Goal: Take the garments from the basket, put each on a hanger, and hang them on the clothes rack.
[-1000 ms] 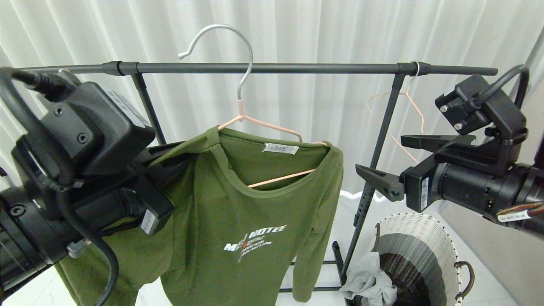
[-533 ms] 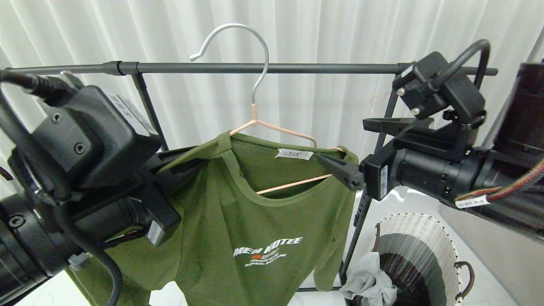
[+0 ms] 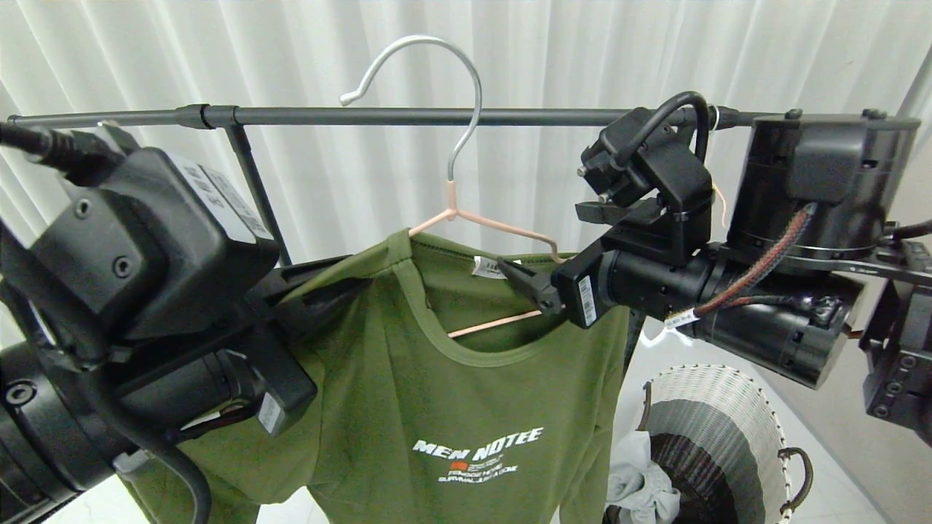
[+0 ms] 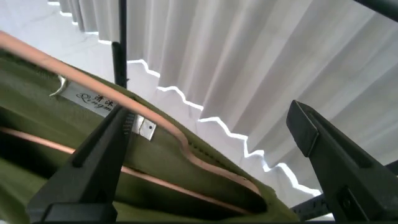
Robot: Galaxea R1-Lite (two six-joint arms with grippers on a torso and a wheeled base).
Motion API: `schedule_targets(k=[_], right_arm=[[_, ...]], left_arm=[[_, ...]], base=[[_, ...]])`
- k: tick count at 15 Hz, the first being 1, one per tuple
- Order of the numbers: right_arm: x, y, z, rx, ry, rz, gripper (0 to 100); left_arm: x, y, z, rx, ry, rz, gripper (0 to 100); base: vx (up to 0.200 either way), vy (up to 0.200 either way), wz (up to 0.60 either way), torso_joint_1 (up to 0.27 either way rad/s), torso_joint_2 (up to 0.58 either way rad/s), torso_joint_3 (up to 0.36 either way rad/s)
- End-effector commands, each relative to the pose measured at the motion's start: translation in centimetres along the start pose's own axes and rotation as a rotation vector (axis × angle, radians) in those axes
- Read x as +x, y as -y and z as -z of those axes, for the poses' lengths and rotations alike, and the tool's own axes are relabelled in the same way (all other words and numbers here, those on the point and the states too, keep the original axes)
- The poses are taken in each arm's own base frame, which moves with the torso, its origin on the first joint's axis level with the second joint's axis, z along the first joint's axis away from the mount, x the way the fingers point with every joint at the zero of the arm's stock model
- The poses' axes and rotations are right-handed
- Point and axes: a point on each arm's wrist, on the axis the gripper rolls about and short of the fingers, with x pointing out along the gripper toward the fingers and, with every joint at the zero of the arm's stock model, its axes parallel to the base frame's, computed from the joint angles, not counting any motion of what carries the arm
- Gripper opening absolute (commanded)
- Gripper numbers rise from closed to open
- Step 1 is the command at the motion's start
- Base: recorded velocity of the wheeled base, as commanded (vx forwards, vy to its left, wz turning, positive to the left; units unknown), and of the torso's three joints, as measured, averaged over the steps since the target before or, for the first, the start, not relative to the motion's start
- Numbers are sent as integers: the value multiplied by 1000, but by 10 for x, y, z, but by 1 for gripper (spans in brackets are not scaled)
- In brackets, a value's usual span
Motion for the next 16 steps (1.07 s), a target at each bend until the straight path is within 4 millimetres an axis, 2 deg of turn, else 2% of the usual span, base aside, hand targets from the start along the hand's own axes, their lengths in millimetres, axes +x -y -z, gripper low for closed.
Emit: schedule_targets(k=[1,5,6,8,11,14,16], right_arm=[[5,0,5,-8,-17,4,100],[-2,13,-1,-40,3,33,100],[-9,22,-6,-55,22,30,100],[-22,29,-11,-59,23,-37,100],[-39,29,-11,-66,-18,-184,100],[-40,28,-8,-97,-26,-282,100],[-40,38,-6,-106,-24,-280,100]], left_arm=[[-1,3,-3,-7,18,17,0],[-2,2,0,-13,6,10,0],[-1,2,0,-10,1,6,0],[1,3,1,-9,21,44,0],[2,5,0,-2,51,90,0],[2,5,1,-2,50,91,0],[2,7,3,0,42,95,0]], base=[[0,0,0,0,0,0],[0,0,0,0,0,0],[0,0,0,0,0,0],[0,0,0,0,0,0],[0,0,0,0,0,0],[0,0,0,0,0,0],[0,0,0,0,0,0]])
